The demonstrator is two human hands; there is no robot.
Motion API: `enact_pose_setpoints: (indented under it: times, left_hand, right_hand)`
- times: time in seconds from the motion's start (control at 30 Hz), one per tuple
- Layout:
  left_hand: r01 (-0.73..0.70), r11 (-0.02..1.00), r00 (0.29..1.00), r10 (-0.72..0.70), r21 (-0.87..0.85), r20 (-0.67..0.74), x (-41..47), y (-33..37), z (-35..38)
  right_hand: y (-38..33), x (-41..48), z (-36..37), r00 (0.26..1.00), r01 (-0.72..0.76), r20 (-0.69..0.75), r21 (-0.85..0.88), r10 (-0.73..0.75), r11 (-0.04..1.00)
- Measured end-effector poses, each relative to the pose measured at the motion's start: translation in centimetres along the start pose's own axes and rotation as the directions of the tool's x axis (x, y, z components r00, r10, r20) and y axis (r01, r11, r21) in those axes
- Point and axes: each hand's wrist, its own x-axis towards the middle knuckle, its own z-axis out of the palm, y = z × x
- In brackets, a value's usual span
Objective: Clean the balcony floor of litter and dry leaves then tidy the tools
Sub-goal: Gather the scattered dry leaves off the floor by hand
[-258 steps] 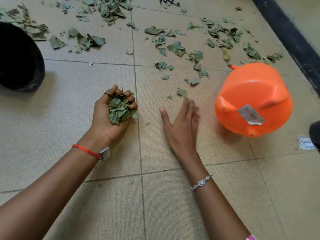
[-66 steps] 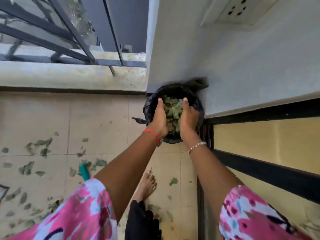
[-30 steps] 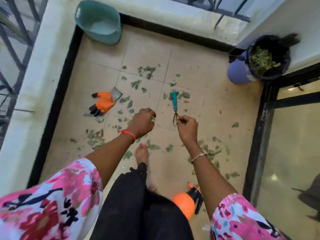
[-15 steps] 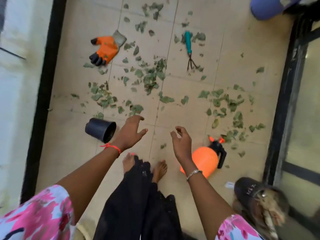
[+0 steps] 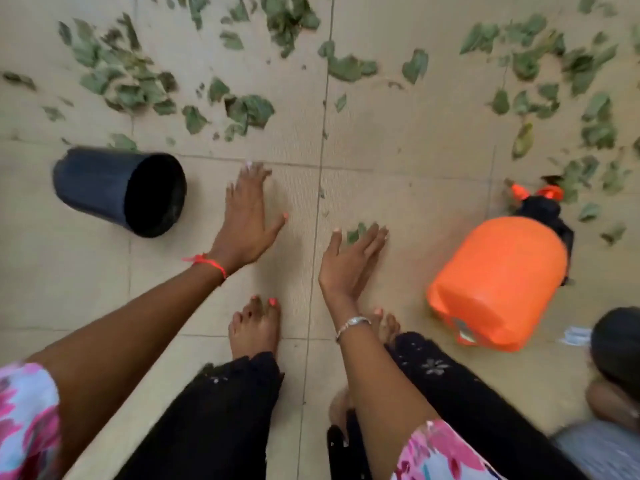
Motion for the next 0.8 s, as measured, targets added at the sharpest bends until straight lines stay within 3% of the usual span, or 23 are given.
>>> enact_pose_setpoints:
  times: [0.23, 0.37, 0.57, 0.67, 0.73, 0.8]
  left_hand:
    - [0.041, 0.994, 0.925, -0.077, -0.104, -0.373, 5.6, -3.6, 4.7]
    - [0.030, 0.996, 0.892, -0.066, -0.087, -0.448, 6.0, -3.9, 5.5]
    - [-0.014, 0.995, 0.876, -0.034, -0.096, -0.481, 6.4, -4.4, 5.9]
    - [-0.083, 0.990, 0.870, 0.014, -0.118, -0.493, 6.3, -5.0, 5.8]
    - [-0.119, 0.979, 0.873, 0.022, -0.168, -0.488, 6.4, -5.0, 5.6]
    - [-0.129, 0.963, 0.879, -0.001, -0.239, -0.478, 5.9, -4.8, 5.0]
  right_hand:
    - [-1.7, 4.1, 7.2, 0.911, 0.120, -0.362, -0.223, -0.197, 0.967]
    - [-4.5, 6.8, 8.8, 0.865, 0.228, -0.372, -0.308, -0.337, 0.924]
    - [-10.6, 12.3, 9.7, 0.747, 0.500, -0.311, -0.321, -0.588, 0.805]
    - [-12.6, 12.9, 9.7, 0.731, 0.597, -0.294, -0.162, -0.616, 0.786]
    - [-12.5, 12.7, 8.9, 0.735, 0.664, -0.271, 0.102, -0.622, 0.741]
    - [-11.5, 11.5, 7.1, 0.767, 0.631, -0.207, 0.415, -0.607, 0.656]
